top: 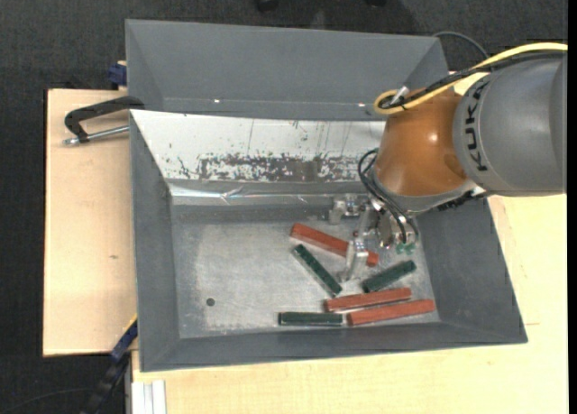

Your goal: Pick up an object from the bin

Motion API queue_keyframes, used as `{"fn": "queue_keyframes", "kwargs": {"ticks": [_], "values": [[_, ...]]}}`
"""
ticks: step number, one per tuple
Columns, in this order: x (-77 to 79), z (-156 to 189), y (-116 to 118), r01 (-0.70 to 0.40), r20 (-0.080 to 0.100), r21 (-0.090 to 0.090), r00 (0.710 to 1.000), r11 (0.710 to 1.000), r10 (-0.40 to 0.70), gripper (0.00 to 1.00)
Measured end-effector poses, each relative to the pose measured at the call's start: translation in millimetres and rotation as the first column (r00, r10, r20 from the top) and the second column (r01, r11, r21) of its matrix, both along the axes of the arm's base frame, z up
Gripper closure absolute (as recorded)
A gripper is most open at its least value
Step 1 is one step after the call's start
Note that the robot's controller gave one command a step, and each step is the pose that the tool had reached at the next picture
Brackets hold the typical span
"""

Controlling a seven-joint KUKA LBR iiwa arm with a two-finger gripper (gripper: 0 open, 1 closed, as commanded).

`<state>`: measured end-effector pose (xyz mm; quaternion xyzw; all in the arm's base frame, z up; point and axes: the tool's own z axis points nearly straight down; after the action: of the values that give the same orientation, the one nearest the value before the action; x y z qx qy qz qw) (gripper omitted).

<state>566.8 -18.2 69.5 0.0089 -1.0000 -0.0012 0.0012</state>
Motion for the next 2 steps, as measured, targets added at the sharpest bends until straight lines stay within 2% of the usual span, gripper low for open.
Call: {"fn": "queue_keyframes", "kwargs": {"ticks": [1,2], "values": [[1.0,0.9,1.0,0.000,0.004,-0.001,1.000,1.000,0.000,0.00],[1.0,1.2,0.9,0.001,0.004,0.000,1.000,1.000,-0.001,1.00]]}}
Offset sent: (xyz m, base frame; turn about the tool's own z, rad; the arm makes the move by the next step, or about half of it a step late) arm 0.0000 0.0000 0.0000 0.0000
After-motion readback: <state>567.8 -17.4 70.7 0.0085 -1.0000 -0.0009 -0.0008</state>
